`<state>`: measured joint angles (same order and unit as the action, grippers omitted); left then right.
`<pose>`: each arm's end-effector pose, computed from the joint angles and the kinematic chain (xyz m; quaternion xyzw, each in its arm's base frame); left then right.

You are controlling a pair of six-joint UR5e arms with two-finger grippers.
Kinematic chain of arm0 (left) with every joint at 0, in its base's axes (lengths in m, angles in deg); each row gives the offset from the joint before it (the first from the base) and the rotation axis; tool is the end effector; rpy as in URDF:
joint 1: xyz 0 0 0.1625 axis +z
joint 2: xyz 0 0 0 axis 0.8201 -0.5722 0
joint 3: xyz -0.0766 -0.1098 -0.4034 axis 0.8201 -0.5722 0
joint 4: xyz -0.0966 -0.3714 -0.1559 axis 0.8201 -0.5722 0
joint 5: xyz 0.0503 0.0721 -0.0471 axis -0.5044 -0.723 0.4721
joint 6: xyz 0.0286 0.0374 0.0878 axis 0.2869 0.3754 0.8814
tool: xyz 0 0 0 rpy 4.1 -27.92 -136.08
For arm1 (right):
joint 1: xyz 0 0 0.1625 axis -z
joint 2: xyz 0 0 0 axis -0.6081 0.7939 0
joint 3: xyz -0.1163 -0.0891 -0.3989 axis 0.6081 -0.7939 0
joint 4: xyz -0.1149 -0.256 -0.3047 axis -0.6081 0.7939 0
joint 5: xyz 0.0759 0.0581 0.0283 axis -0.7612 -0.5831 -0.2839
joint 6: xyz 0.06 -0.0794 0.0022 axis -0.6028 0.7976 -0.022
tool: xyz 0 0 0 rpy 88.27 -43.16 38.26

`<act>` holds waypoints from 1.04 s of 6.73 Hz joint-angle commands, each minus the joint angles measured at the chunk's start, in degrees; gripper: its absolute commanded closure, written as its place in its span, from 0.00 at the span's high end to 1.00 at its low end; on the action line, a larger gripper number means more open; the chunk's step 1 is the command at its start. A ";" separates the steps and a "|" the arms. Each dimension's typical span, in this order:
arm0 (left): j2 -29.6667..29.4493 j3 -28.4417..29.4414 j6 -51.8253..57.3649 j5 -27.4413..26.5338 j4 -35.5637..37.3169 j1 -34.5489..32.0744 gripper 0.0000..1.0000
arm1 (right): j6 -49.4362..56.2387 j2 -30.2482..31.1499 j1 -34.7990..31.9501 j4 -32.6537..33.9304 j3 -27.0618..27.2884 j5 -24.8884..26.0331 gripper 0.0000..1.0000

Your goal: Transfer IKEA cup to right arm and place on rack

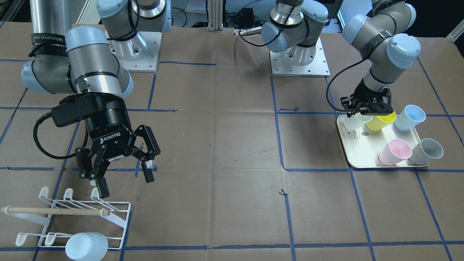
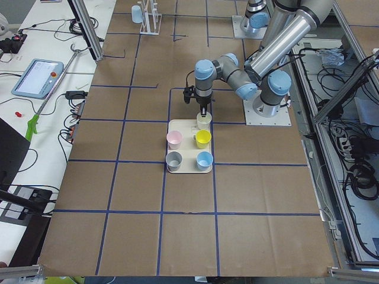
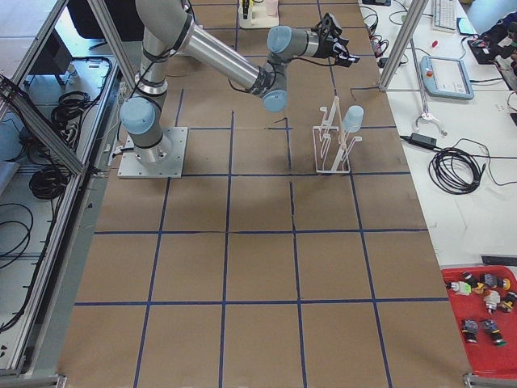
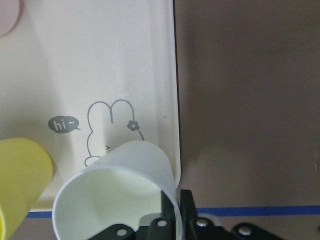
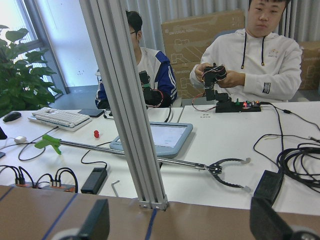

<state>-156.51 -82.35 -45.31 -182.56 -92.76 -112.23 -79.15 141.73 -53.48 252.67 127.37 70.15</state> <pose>0.1006 -0.3894 0.2594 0.0170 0.9993 0.0166 0.0281 0.1743 -0.5662 0.3950 0.0122 0.8111 -0.5446 0.2132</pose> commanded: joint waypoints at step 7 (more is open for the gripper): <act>-9.58 40.00 12.04 21.05 -27.06 -1.75 0.00 | -62.34 7.73 -6.36 12.78 13.91 -0.71 1.00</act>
<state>-161.43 -47.06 -39.62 -169.19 -121.64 -113.64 -134.44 149.46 -59.54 263.03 140.96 69.34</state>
